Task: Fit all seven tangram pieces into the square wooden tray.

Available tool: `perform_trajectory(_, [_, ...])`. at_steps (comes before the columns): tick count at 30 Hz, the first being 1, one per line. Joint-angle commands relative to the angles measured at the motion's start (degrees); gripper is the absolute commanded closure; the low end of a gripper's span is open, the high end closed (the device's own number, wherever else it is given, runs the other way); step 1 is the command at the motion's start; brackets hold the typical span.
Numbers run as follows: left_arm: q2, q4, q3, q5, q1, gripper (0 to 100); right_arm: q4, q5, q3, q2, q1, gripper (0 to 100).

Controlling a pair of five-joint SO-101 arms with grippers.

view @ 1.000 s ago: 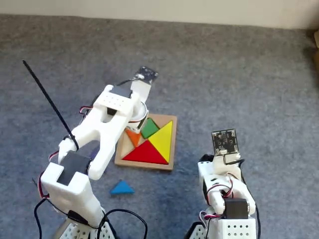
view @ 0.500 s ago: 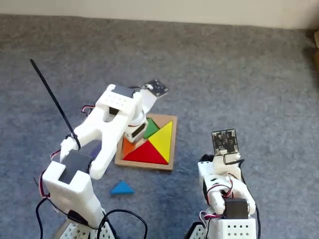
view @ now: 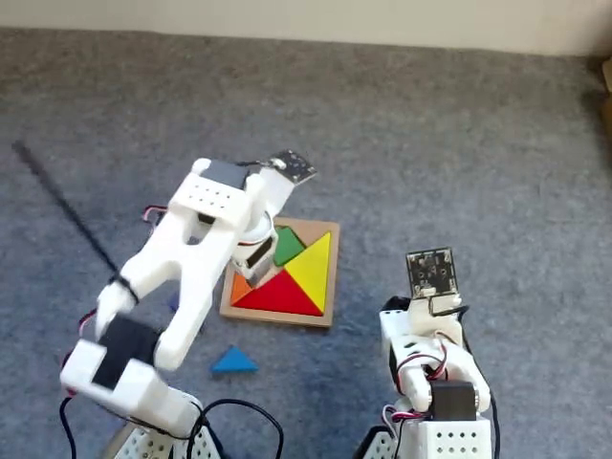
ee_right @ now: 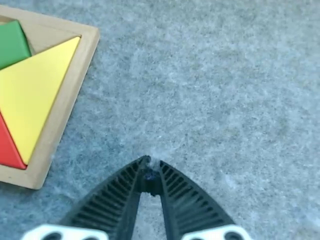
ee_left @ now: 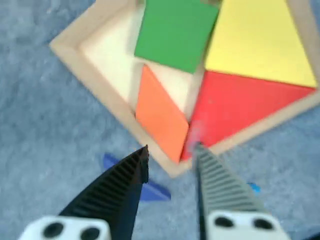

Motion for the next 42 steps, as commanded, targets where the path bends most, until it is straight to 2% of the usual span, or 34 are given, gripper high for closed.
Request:
perform_trajectory(1, [-7.43,5.01,-0.4,2.64,0.4,73,-0.13,-0.09,5.85,-1.1,0.75,99.5])
perform_trajectory(7, [-15.08,5.63,10.68,4.31,1.71,73,-0.22,-0.09,5.85,-1.1,0.75,99.5])
perform_trajectory(16, [-31.69,-12.57,37.32,4.66,1.8,73,-0.22,-0.09,5.85,-1.1,0.66,99.5])
perform_trajectory(20, [-33.98,-16.97,44.53,4.66,2.15,73,-0.22,-0.09,5.85,-1.1,0.66,99.5])
perform_trajectory(32, [-33.98,-17.58,48.31,4.31,2.51,73,-0.22,-0.09,5.85,-1.1,0.57,99.5])
perform_trajectory(38, [-33.98,-17.49,50.86,4.31,7.87,73,-0.22,-0.09,5.85,-1.1,0.57,99.5])
perform_trajectory(42, [-33.89,-17.58,51.21,4.4,8.92,75,-0.22,-0.09,5.85,-1.1,0.57,99.5])
